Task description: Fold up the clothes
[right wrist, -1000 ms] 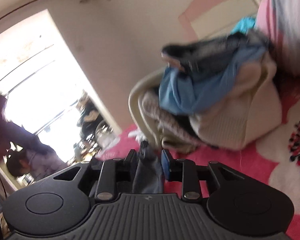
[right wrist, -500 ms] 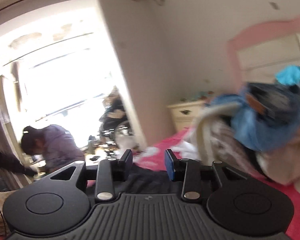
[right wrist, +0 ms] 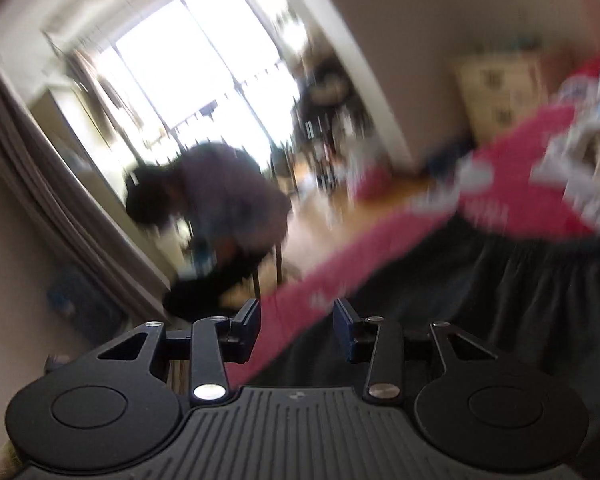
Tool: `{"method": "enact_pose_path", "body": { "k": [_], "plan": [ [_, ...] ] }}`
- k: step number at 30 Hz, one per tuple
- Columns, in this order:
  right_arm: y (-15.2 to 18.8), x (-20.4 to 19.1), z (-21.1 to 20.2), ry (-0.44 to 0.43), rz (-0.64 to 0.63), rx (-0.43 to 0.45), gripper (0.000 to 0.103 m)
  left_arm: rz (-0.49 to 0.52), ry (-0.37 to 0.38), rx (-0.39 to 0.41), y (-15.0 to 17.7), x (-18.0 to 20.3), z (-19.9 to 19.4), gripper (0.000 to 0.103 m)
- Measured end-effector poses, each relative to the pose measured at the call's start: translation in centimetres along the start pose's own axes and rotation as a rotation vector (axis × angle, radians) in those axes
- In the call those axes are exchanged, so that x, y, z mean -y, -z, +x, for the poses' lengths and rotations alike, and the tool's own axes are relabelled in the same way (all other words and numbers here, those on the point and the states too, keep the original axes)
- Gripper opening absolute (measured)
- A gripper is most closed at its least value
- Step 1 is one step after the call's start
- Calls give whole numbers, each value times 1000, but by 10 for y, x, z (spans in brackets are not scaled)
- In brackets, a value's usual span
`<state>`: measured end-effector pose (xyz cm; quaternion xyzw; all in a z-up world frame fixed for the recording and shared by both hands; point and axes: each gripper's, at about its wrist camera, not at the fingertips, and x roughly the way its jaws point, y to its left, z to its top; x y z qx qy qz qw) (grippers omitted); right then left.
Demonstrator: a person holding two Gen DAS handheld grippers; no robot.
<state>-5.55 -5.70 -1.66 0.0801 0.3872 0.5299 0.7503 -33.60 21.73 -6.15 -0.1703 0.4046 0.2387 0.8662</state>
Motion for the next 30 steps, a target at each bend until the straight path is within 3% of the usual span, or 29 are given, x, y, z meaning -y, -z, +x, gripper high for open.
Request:
{"method": "enact_pose_path", "body": {
  "k": [3, 6, 9, 13, 16, 21, 25, 30],
  "plan": [
    [-2, 4, 36, 14, 60, -94, 43, 131, -84, -89, -17, 5, 29, 43],
    [-4, 1, 53, 19, 64, -129, 45, 235, -91, -183, -29, 3, 54, 43],
    [-13, 2, 68, 53, 84, -150, 52, 248, -83, -286, -37, -7, 78, 43],
    [-34, 16, 106, 128, 160, -195, 54, 216, -73, -330, -39, -12, 84, 43],
    [-51, 28, 146, 192, 238, -237, 55, 248, -73, -305, -34, -5, 78, 33],
    [-68, 34, 215, 290, 272, -307, 55, 312, -67, -255, -23, 11, 67, 1],
    [-66, 39, 254, 353, 298, -390, 55, 331, -19, -155, -17, 20, 39, 0],
    [-57, 46, 279, 388, 335, -463, 52, 373, 124, 4, -7, 33, -3, 0]
  ]
}}
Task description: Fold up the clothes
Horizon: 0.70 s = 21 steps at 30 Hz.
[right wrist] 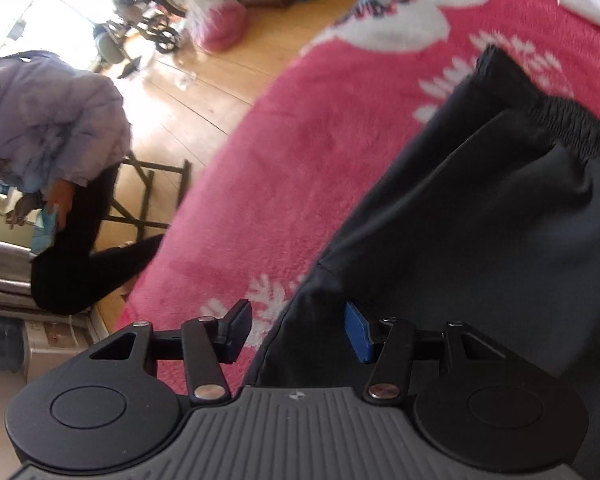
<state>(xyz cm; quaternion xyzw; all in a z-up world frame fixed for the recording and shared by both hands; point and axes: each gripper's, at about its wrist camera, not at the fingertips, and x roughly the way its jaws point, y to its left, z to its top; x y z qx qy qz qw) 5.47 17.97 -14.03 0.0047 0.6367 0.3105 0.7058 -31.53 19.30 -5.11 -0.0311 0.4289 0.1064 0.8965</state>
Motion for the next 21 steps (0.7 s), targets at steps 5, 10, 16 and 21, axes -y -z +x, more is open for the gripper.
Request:
{"method": "enact_pose_path", "body": {
  "k": [5, 10, 16, 21],
  "plan": [
    [7, 8, -1, 11, -21, 5, 27, 38, 126, 137, 4, 26, -31, 0],
    [14, 33, -30, -48, -44, 26, 7, -4, 204, 165, 9, 37, -40, 0],
    [23, 69, -93, -96, -114, 104, 6, -89, 365, 215, 0, 48, -50, 0],
    [38, 108, -143, -70, -170, 176, 5, -91, 527, 250, -19, 80, -50, 0]
  ]
}}
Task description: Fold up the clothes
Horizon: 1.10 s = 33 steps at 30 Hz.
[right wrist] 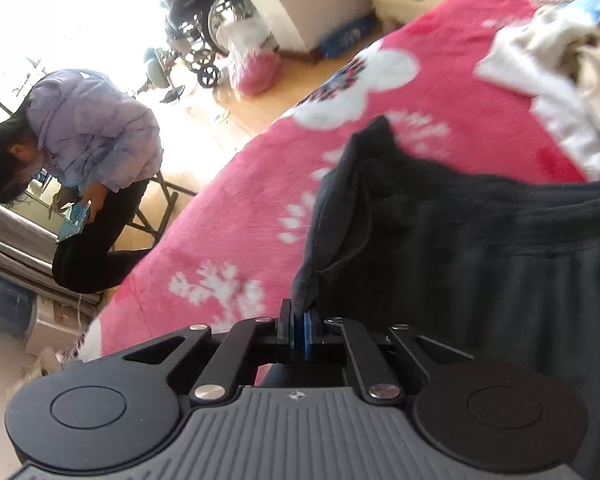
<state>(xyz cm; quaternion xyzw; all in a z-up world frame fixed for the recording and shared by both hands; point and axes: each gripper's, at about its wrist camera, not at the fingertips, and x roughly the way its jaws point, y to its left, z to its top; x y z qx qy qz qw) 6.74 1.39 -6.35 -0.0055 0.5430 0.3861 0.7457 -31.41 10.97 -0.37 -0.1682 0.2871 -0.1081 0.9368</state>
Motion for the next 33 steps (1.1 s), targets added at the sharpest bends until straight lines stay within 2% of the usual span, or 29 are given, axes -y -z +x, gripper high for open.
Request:
{"method": "enact_pose_path", "body": {
  "k": [7, 13, 18, 26, 30, 33],
  "plan": [
    [24, 56, -51, 77, -58, 54, 5, 70, 204, -8, -17, 55, 54, 0],
    [38, 103, -71, 119, -64, 76, 5, 90, 319, -84, -27, 94, 117, 0],
    [46, 138, -92, 142, -74, 104, 5, 91, 363, -167, -30, 115, 155, 0],
    [56, 180, -124, 186, -121, 161, 5, 129, 423, -223, -30, 147, 193, 0],
    [60, 207, -114, 179, -83, 162, 5, 141, 426, -259, -24, 154, 217, 0],
    [67, 231, -95, 165, -28, 125, 11, 142, 400, -296, -17, 153, 238, 0]
  ]
}}
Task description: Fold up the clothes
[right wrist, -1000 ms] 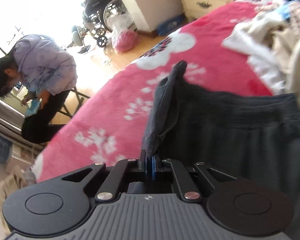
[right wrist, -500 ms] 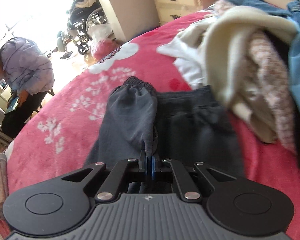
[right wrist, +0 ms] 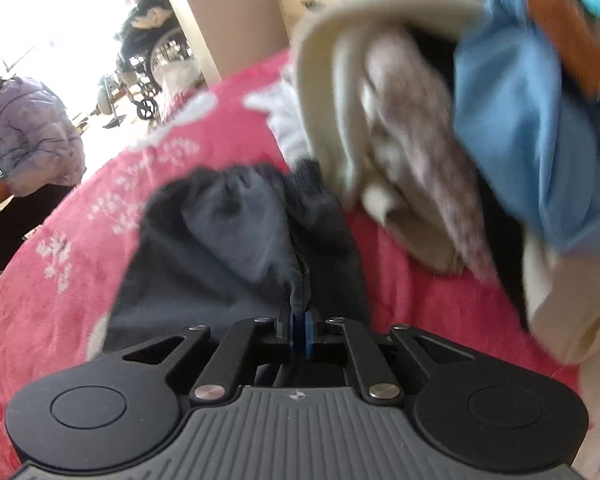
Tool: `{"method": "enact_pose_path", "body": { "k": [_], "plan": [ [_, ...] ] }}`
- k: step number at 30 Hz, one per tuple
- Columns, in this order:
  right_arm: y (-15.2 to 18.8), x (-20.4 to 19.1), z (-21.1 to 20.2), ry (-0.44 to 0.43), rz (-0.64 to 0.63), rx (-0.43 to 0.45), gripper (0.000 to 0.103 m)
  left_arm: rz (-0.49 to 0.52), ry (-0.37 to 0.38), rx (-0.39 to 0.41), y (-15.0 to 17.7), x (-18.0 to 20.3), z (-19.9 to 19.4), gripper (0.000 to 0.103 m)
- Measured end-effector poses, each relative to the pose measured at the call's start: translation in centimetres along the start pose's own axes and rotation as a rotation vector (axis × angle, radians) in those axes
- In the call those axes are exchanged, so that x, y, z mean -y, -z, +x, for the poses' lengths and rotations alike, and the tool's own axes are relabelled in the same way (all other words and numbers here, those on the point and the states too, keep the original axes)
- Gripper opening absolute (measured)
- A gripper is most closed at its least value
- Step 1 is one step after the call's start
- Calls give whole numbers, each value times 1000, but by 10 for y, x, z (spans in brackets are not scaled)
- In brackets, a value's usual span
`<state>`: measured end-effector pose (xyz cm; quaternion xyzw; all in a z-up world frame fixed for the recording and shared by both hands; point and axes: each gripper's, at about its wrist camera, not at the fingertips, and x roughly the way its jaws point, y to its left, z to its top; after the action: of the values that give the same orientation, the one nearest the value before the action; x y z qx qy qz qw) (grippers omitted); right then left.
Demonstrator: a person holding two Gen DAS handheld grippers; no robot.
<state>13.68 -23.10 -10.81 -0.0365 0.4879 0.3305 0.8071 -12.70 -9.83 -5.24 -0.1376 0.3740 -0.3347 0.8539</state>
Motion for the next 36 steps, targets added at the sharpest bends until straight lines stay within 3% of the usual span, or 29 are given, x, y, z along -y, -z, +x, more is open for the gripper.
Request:
{"method": "enact_pose_path", "body": {
  "k": [5, 15, 21, 26, 31, 36],
  "plan": [
    [24, 35, -18, -31, 147, 59, 35, -37, -17, -53, 3, -17, 21, 0],
    [118, 106, -152, 11, 500, 446, 38, -112, -55, -56, -5, -18, 17, 0],
    [170, 91, -226, 119, 481, 669, 38, -88, -106, -52, -8, -5, 20, 0],
    [193, 84, -292, 112, 474, 809, 38, -56, -135, -81, -12, 7, 34, 0],
    [204, 62, -332, 105, 436, 854, 38, -40, -126, -113, -14, 14, 56, 0],
    [196, 53, -338, 124, 391, 851, 38, -28, -108, -182, -9, 21, 96, 0]
  ]
}}
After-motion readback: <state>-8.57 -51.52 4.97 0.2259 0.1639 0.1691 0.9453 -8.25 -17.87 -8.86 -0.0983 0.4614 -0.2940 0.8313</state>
